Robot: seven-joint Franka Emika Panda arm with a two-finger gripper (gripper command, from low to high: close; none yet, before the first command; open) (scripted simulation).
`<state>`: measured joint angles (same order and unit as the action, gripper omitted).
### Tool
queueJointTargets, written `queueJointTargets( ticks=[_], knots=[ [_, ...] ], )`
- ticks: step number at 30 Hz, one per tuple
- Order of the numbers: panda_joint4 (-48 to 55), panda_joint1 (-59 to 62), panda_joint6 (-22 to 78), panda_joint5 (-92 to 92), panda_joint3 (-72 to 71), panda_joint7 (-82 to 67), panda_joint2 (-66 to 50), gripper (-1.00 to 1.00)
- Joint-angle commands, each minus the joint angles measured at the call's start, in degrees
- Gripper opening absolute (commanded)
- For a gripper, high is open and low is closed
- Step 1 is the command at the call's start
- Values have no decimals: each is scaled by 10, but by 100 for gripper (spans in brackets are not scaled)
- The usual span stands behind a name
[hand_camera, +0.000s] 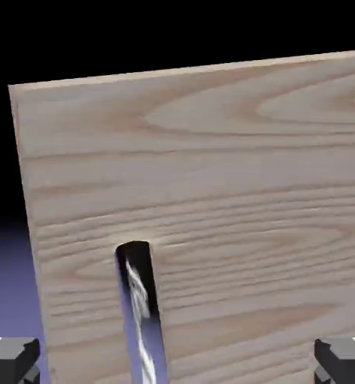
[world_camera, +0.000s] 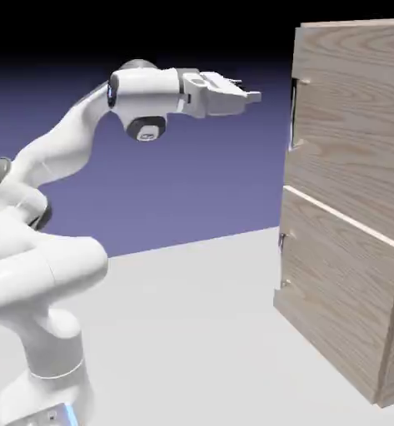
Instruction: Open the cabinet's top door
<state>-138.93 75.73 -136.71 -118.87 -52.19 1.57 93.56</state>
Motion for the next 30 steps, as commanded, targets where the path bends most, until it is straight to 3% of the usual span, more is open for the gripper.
queueJointTargets(
  ticks=[1, 7, 11, 12, 30],
  knots=[
    [5, 16, 8, -25, -11, -9, 13, 0],
    [27, 93, 46, -145, -64, -50, 74, 0],
    [107, 169, 36, -180, -79, -43, 62, 0],
    [107, 169, 36, -180, -79, -43, 62, -100],
    [-171, 68, 448, -189, 70, -282, -17, -100]
  ],
)
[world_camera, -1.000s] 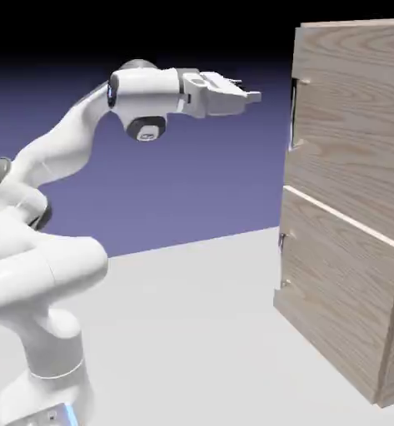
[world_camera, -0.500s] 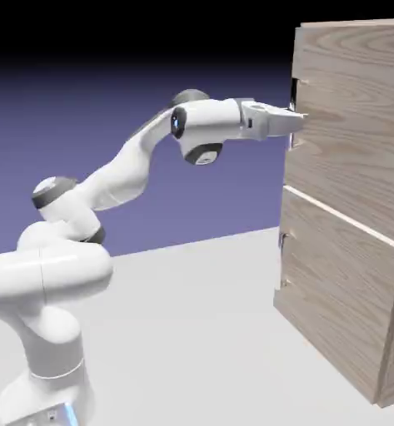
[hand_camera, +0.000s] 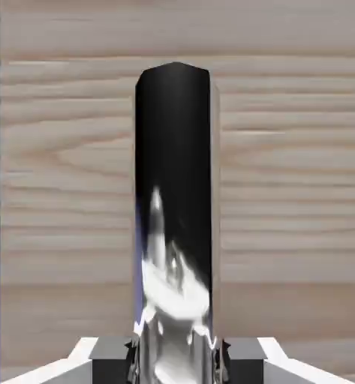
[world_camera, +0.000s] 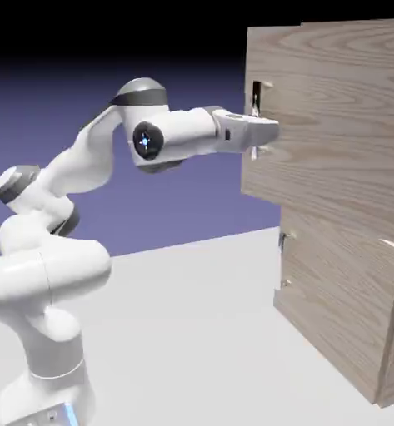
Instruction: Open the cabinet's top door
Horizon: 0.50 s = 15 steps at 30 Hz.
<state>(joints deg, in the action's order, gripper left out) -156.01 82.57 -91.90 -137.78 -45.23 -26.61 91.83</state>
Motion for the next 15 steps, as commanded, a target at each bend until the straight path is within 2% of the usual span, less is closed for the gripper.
queueJointTargets(
  ticks=[1, 8, 15],
  knots=[
    [-8, 3, 24, 9, 12, -11, -9, -100],
    [-36, 46, 199, 85, 92, -86, -91, -100],
    [-14, 122, 373, 188, 150, -175, -208, -100]
  ],
)
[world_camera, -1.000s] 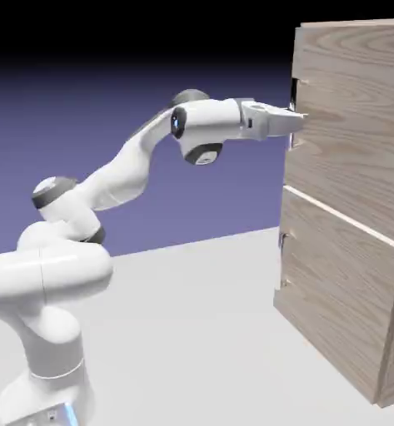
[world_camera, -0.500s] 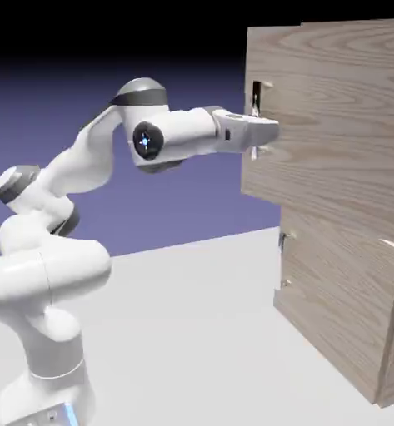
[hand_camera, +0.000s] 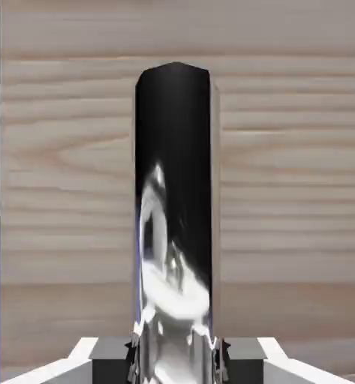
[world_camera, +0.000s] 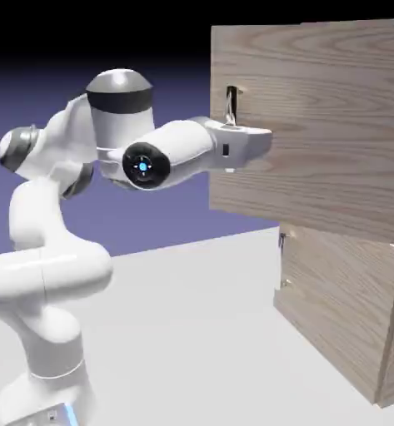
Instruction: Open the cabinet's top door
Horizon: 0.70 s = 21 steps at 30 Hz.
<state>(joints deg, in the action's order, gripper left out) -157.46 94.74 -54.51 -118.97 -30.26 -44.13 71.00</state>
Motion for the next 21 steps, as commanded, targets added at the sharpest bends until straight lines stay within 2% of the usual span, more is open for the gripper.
queueJointTargets(
  ticks=[1, 11, 21],
  knots=[
    [8, 13, 24, 18, 5, -15, -21, -100],
    [134, 140, 201, 202, -8, -179, -228, -100],
    [304, 213, 246, 380, -79, -304, -436, -100]
  ],
)
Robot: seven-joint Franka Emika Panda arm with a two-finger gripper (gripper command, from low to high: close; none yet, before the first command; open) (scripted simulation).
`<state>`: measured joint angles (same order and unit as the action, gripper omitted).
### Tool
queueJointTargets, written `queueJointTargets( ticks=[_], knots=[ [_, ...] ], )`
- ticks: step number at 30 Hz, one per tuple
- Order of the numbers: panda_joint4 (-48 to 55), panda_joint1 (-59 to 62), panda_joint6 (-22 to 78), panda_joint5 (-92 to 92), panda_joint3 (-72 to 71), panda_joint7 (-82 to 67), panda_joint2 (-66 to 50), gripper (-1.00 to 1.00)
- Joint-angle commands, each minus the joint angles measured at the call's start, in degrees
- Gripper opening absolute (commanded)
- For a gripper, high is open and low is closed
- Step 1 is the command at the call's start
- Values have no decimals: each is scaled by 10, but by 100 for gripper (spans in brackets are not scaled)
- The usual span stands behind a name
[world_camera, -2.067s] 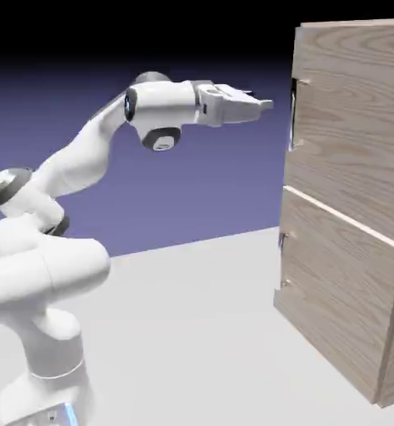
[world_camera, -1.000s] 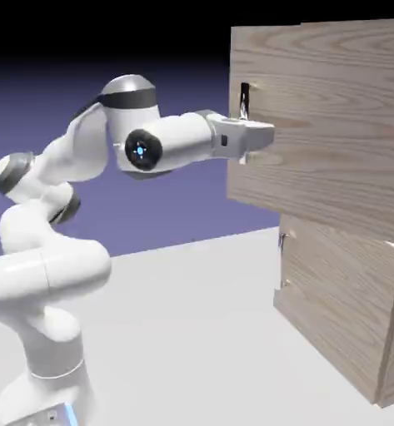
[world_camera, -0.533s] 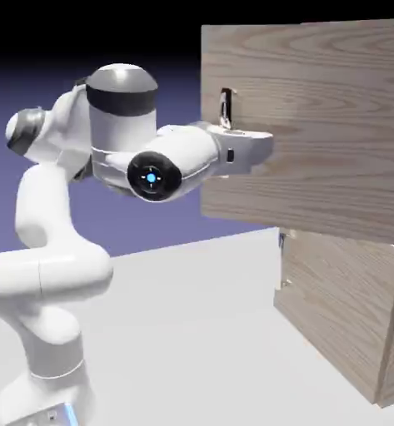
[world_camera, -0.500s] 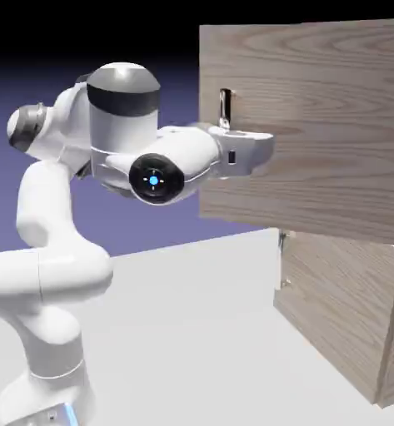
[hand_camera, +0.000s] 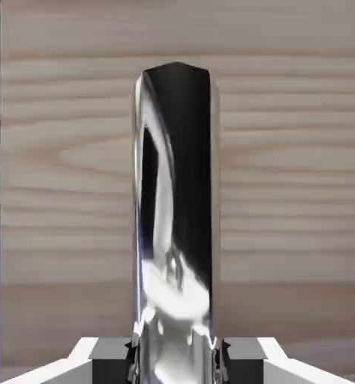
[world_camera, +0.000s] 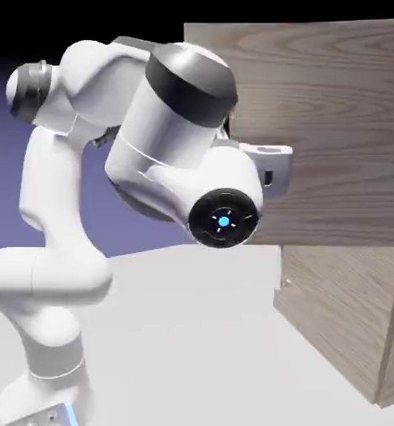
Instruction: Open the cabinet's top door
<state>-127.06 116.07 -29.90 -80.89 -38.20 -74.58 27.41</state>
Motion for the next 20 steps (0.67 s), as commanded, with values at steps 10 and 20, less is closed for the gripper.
queueJointTargets(
  ticks=[10, 20],
  knots=[
    [164, 7, -24, 129, -70, -14, -208, -100],
    [313, -48, -39, 213, -100, 45, -395, 100]
  ],
)
